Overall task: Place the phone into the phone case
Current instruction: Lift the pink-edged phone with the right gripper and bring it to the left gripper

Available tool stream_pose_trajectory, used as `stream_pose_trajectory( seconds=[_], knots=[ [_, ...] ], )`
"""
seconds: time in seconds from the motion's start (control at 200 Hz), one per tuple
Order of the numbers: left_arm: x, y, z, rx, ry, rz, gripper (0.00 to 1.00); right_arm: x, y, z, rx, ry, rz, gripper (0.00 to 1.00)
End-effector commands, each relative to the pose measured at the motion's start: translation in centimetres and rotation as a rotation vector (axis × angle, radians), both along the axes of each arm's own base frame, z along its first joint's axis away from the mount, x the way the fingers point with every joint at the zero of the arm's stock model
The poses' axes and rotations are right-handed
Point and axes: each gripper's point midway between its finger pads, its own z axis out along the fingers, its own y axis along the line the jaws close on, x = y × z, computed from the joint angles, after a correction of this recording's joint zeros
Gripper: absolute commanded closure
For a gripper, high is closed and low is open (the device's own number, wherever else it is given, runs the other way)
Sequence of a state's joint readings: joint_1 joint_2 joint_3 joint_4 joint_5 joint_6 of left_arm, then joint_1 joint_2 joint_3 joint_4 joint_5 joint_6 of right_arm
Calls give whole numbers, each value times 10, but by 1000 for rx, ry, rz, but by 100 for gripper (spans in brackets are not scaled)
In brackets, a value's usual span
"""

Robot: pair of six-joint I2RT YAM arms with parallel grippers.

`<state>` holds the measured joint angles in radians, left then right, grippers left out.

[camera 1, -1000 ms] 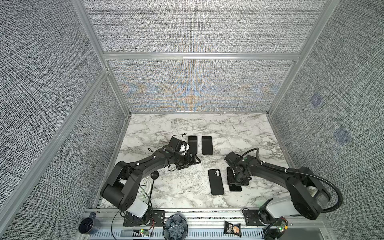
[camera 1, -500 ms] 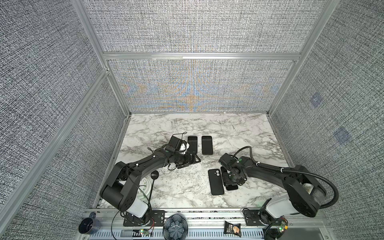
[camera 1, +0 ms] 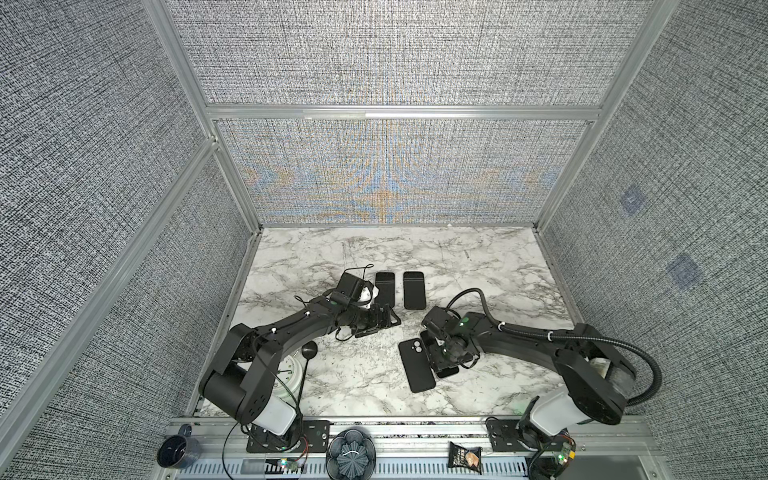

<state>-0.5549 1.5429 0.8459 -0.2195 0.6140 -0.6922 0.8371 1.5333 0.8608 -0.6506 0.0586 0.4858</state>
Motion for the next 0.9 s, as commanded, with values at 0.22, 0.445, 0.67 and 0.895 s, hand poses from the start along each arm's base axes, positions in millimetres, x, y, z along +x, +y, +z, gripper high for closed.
stream_pose_trajectory(
  seconds=[0.22, 0.445, 0.67, 0.895],
  knots=[
    [2, -32, 17, -214, -3, -98, 20, 13, 14, 28, 52, -91, 153, 47],
    [7, -40, 14, -248, -32, -128, 32, 12, 40, 41, 182, -109, 242, 49],
    [6, -45, 8, -296, -33, -147, 44, 11, 50, 47, 233, -121, 281, 49],
    [2, -47, 12, -327, -50, -171, 61, 12, 55, 49, 253, -123, 290, 50]
  ],
)
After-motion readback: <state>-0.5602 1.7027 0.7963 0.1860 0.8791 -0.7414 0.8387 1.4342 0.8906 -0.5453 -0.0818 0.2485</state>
